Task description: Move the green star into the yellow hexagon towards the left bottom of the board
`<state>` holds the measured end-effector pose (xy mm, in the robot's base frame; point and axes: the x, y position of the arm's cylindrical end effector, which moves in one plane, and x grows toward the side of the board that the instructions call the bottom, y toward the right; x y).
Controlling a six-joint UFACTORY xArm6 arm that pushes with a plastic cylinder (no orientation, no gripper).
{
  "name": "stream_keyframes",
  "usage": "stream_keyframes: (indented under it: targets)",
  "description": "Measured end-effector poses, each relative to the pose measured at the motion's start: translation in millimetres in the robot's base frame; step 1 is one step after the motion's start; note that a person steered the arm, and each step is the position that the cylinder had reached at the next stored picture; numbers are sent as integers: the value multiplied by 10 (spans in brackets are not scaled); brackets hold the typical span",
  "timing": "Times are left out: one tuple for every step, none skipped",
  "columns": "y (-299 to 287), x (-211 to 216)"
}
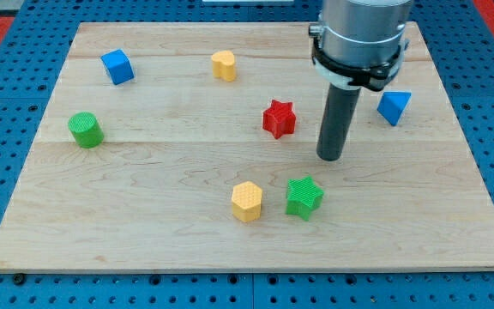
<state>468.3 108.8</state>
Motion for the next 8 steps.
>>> stream_keyframes:
  targets:
    - [89,0]
    - [89,0]
    - [103,20]
    - [-26,474]
    - [-467,619]
    - [-967,670]
    - [-721,710]
    - [-742,825]
